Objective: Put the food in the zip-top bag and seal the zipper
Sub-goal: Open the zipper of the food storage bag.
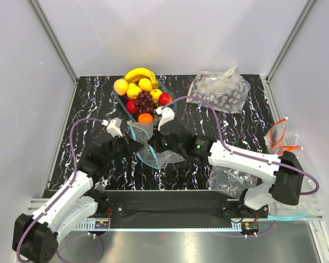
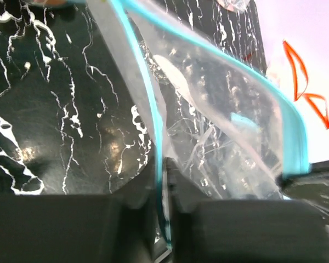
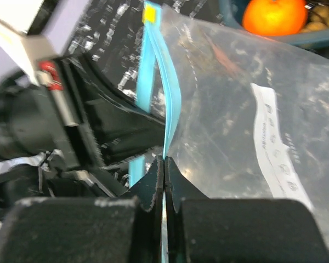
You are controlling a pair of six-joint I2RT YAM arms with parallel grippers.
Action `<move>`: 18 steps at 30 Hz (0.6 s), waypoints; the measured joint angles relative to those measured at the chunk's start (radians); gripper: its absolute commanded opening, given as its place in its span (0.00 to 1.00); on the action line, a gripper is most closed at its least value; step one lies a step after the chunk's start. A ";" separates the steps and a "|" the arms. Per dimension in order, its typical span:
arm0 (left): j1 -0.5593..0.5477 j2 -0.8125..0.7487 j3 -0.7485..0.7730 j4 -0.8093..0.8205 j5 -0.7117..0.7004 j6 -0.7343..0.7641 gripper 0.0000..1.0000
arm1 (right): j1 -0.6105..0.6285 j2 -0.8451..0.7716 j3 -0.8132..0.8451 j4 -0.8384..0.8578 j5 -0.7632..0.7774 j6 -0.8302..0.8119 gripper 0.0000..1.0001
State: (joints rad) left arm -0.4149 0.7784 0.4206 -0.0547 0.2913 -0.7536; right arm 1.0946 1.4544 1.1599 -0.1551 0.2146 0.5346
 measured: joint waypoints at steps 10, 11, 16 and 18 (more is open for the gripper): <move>-0.008 -0.040 0.337 -0.349 -0.203 0.153 0.02 | 0.018 0.042 0.206 -0.294 0.196 -0.042 0.02; -0.007 -0.043 0.377 -0.394 -0.231 0.164 0.01 | 0.018 0.043 0.217 -0.309 0.213 -0.044 0.02; -0.007 -0.001 0.595 -0.591 -0.344 0.235 0.00 | 0.018 0.048 0.227 -0.351 0.282 -0.027 0.05; -0.008 0.042 0.682 -0.661 -0.381 0.267 0.00 | 0.018 0.051 0.217 -0.338 0.284 -0.013 0.04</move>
State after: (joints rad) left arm -0.4229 0.8200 1.1030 -0.7158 -0.0895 -0.4870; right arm 1.1126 1.5051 1.3773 -0.4934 0.4984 0.5217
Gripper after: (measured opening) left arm 0.012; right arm 0.046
